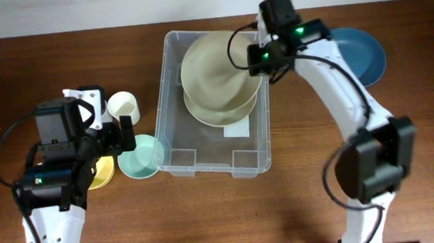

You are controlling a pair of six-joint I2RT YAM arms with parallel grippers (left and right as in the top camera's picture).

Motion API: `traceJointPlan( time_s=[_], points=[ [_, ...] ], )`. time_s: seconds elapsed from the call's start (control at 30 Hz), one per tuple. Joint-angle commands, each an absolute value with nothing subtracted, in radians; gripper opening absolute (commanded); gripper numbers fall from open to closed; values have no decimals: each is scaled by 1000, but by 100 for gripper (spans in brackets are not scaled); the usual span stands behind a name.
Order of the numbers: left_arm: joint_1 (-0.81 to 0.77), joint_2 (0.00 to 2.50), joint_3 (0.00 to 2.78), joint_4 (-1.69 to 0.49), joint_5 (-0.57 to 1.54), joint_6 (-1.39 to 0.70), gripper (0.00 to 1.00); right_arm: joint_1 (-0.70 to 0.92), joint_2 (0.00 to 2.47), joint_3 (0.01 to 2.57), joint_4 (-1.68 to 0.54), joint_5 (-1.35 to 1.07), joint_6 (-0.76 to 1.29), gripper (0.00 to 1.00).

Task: Pack container
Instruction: 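Carry the second cream plate and stack it on the first in the container, then move the right gripper to the dark blue bowl and grasp its rim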

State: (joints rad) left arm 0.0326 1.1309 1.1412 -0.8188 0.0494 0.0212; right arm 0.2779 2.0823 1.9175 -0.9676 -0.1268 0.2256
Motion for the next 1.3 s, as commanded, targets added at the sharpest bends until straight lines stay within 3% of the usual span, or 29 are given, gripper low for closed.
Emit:
traceJointPlan(
  time_s=[0.0,0.13,0.17,0.2,0.23,0.47,0.57,0.63,0.7,0.8,1.27],
  points=[
    [38,1131,1159,-817,57,15,100,281,2099,1941,-965,-127,213,4],
    [38,1131,1159,-823,57,15,100,281,2099,1944,-957,-126,190,5],
    [38,1131,1159,-824,57,15,100,281,2099,1948,-961,-126,185,15],
    [38,1131,1159,-824,57,15,100,281,2099,1951,-965,-127,178,34],
    [38,1131,1159,-824,57,15,100,281,2099,1954,-970,-127,171,39],
    [38,1131,1159,-823,57,15,100,261,2054,2052,-1055,-74,158,42],
    [38,1131,1159,-824,57,15,100,227,2016,2120,-1098,1,202,42],
    [38,1131,1159,-823,57,15,100,191,1993,2152,-1119,50,250,34],
    [38,1131,1159,-824,57,15,100,147,1982,2160,-1121,63,276,25],
    [38,1131,1159,-824,57,15,100,87,1992,2152,-1124,60,278,4],
    [38,1131,1159,-824,57,15,100,44,2191,2144,-1039,-151,187,4]
  ],
)
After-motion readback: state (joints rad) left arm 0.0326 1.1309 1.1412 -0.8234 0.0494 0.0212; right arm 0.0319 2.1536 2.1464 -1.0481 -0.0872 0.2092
